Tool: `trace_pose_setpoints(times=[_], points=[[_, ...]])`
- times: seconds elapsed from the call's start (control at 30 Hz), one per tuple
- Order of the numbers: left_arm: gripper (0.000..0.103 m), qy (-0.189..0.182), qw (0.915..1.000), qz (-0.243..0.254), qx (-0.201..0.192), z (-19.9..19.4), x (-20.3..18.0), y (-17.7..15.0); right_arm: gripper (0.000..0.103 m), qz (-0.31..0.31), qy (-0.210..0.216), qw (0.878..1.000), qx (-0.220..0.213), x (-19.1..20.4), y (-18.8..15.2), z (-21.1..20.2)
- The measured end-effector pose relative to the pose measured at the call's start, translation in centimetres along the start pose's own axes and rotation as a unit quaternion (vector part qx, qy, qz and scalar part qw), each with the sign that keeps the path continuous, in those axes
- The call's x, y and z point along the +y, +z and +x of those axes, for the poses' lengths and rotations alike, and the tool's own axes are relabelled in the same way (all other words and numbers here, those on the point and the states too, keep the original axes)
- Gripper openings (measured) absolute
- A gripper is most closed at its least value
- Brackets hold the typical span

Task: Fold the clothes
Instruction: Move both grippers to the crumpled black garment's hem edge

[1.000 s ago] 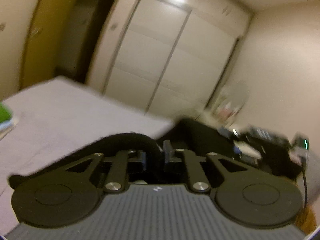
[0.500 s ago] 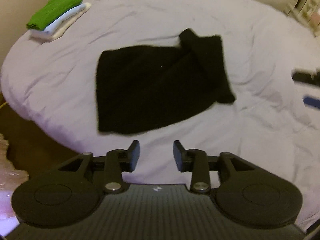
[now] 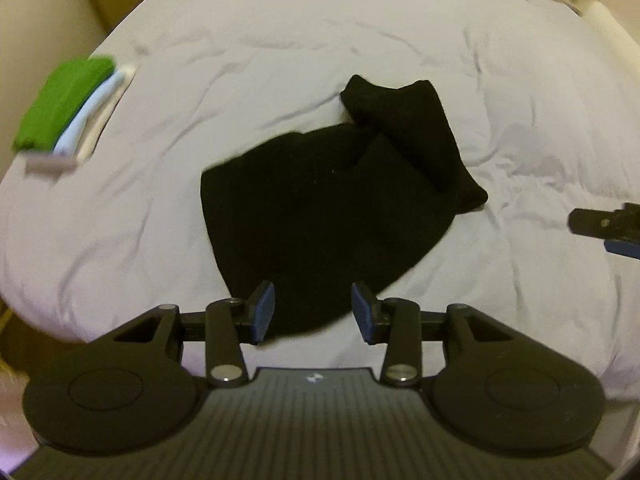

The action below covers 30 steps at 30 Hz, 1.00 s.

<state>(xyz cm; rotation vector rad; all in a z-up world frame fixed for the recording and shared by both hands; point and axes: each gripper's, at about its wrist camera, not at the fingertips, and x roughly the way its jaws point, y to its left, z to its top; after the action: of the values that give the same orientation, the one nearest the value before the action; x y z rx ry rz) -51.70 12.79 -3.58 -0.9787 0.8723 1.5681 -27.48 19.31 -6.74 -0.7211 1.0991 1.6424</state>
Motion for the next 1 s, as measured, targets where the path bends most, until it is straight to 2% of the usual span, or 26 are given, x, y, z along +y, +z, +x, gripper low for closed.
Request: trace_pose_setpoints(times=[0.1,0.33,0.6,0.7,0.87,1.0], points=[[0.038,-0.007,0.9997,0.021,0.003,0.4,1.4,0.3,0.089,0.014,-0.018,1.000,0.004,2.5,-1.5,0.8],[0.039,-0.026,0.9993,0.025,0.013,0.9,3.3,-0.9,0.089,0.001,-0.041,0.999,0.015,6.1,-3.6,1.3],[0.042,-0.003,0.9995,0.025,0.020,0.6,3.6,-3.8,0.089,0.001,-0.032,0.999,0.029,6.4,-6.4,1.4],[0.042,-0.004,0.9993,0.020,0.030,0.5,4.0,-5.7,0.089,0.000,-0.024,0.999,0.032,5.9,-8.1,1.5],[0.042,-0.014,0.9985,0.016,0.051,1.1,6.9,-6.8,0.089,0.010,-0.020,0.998,0.056,5.6,-10.2,1.9],[0.042,-0.010,0.9981,0.023,0.057,2.7,10.9,-5.5,0.089,0.010,-0.017,0.999,0.043,6.5,-10.5,1.4]])
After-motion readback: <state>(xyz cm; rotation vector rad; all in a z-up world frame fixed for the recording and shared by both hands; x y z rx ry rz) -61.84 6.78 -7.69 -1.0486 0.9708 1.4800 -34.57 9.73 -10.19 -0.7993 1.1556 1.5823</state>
